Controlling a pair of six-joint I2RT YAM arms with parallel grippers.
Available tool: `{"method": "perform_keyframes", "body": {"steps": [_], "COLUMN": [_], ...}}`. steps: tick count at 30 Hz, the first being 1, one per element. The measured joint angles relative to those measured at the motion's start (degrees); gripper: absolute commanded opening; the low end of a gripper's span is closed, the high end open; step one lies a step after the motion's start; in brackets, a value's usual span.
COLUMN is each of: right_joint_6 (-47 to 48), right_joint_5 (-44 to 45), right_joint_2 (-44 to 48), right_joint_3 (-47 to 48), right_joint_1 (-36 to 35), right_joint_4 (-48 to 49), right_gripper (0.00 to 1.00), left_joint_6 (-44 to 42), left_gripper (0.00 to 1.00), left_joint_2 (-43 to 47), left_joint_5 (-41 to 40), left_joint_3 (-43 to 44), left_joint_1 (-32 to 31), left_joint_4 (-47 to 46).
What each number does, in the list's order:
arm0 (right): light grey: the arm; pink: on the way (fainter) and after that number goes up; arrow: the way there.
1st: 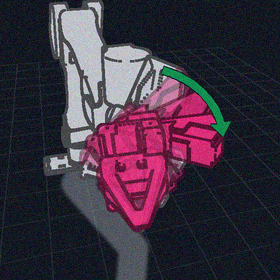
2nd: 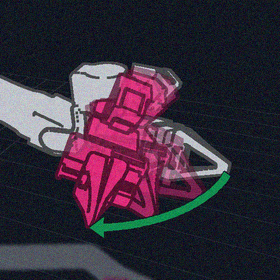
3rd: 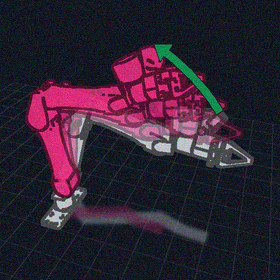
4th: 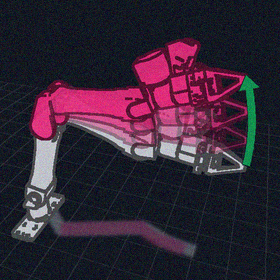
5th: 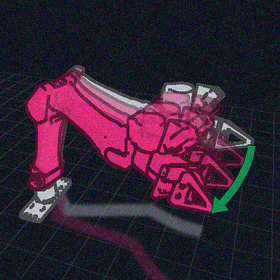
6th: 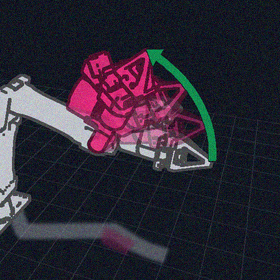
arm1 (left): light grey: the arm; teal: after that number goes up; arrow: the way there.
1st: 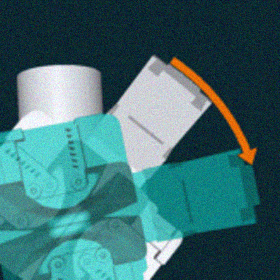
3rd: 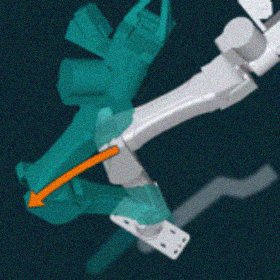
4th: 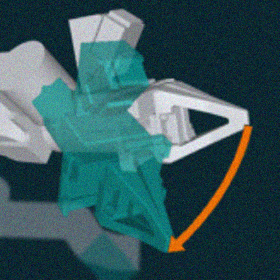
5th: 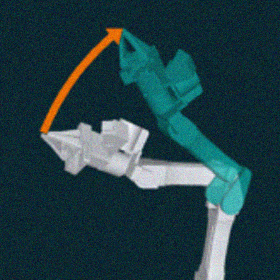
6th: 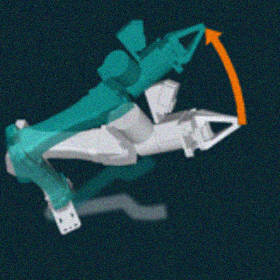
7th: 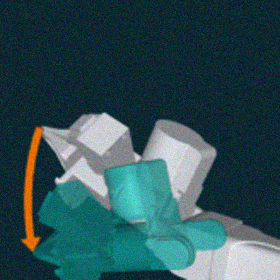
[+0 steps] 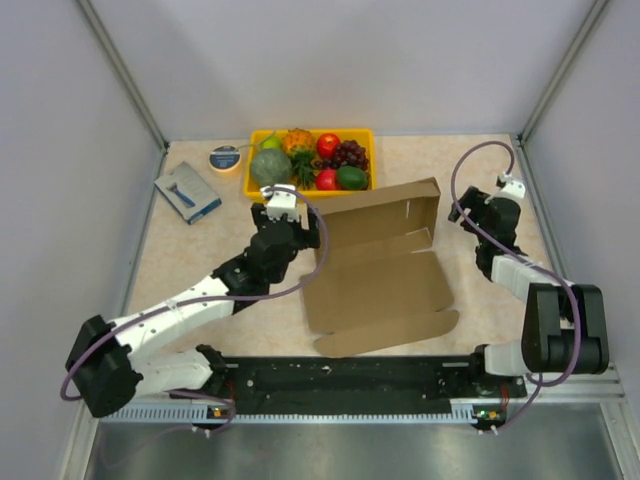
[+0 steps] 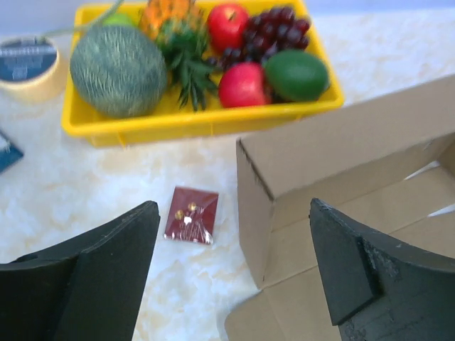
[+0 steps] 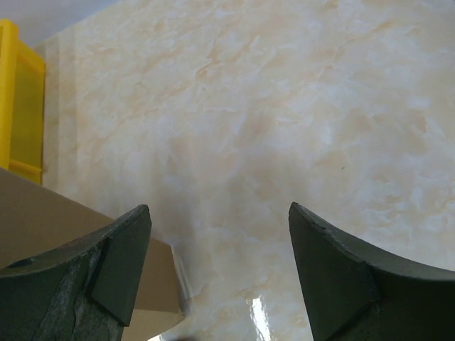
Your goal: Fold the paper box
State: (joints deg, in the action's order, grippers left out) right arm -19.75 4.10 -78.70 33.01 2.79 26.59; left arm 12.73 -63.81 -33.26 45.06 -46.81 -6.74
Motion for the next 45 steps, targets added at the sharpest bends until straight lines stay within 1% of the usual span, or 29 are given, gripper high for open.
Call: {"method": "perform_keyframes", "body": {"steps": [2,5,7,10,12,14,15,17,18,19,21,23,24,25,26,29,32,35,36,38,39,40,41,42,45], "right_joint_6": [-0.4,-1.3,-1.8,-2.5,-3.2,-3.9,-4.0,-3.8,-3.4,-2.9,-2.0,-0.8,-0.2,0.2,0.9,1.4,1.7,1.6,1.6,1.5,1.5,1.4,1.3,1.2,1.0], "right_joint_5": [-1.0,-1.4,-1.4,-0.5,0.4,0.3,-0.3,-2.3,-3.7,-5.7,-8.6,-11.9,-13.3,-15.3,-16.6,-19.5,-20.8,-21.8,-21.8,-22.0,-22.0,-22.0,-22.0,-22.0,-22.0], "right_joint_2": [-0.1,0.3,1.6,4.2,5.2,5.5,5.4,5.0,4.7,4.4,4.3,4.0,3.6,2.8,2.0,-0.6,-1.0,-1.0,-1.0,-1.0,-1.0,-1.2,-1.4,-1.9,-3.1], "right_joint_3": [0.5,1.6,2.5,5.7,9.8,15.0,17.8,23.4,25.9,28.7,32.2,35.5,36.6,38.3,39.5,42.3,42.3,42.3,42.3,42.4,42.4,42.5,42.8,43.1,43.3], "right_joint_1": [0.0,0.0,0.0,0.0,0.1,0.5,0.8,1.2,1.3,1.4,1.4,1.4,1.4,1.3,1.2,-0.7,-4.2,-6.5,-6.9,-7.1,-7.2,-7.3,-7.5,-7.6,-9.0], "right_joint_4": [-0.9,-3.3,-6.7,-13.6,-20.1,-27.2,-30.5,-36.7,-39.0,-41.5,-44.8,-48.0,-49.0,-50.7,-51.4,-53.5,-55.8,-56.0,-56.1,-56.0,-56.0,-55.9,-55.9,-55.8,-55.4], "right_gripper": [0.79,0.81,0.83,0.85,0.85,0.83,0.83,0.77,0.76,0.72,0.7,0.6,0.48,0.44,0.43,0.42,0.42,0.41,0.37,0.33,0.27,0.26,0.25,0.21,0.12], "left_joint_6": [1.9,5.5,7.9,10.0,10.8,11.4,11.4,11.3,11.1,10.9,10.6,10.3,10.3,9.9,9.7,9.1,8.3,8.1,8.2,8.2,8.0,7.6,7.1,6.7,5.5], "left_gripper": [0.91,0.88,0.88,0.85,0.77,0.72,0.66,0.57,0.52,0.5,0.49,0.43,0.42,0.4,0.39,0.3,0.2,0.12,0.08,0.06,0.03,0.0,0.0,0.0,0.0], "left_joint_2": [-3.0,-11.5,-16.6,-19.1,-19.1,-20.0,-20.7,-22.2,-23.1,-24.0,-25.3,-25.9,-26.1,-26.3,-26.5,-27.0,-27.6,-28.1,-28.1,-28.1,-28.1,-28.1,-28.1,-28.1,-28.1], "left_joint_5": [-2.6,-6.5,-8.9,-11.0,-12.7,-14.6,-15.3,-16.3,-17.0,-17.5,-18.4,-19.1,-19.5,-20.0,-20.3,-21.0,-22.0,-23.3,-23.7,-24.5,-25.0,-25.4,-25.8,-26.3,-27.5], "left_joint_3": [-0.7,0.7,3.0,3.3,2.7,2.7,2.7,2.7,2.7,2.7,2.8,2.8,2.9,2.9,2.9,2.9,2.9,3.0,3.0,3.0,3.0,2.9,2.9,2.8,2.1], "left_joint_1": [-0.8,-2.8,-4.0,-5.2,-5.7,-5.8,-5.8,-5.7,-5.7,-5.7,-5.7,-5.7,-5.7,-5.7,-5.7,-5.7,-5.7,-5.8,-5.8,-5.8,-5.9,-5.9,-5.9,-6.0,-6.4], "left_joint_4": [0.0,2.2,5.6,6.7,5.4,3.8,3.0,1.7,1.1,0.7,0.6,0.4,0.2,-0.2,-0.6,-2.2,-3.6,-4.2,-4.4,-5.8,-6.7,-7.6,-8.3,-9.0,-10.9]}}
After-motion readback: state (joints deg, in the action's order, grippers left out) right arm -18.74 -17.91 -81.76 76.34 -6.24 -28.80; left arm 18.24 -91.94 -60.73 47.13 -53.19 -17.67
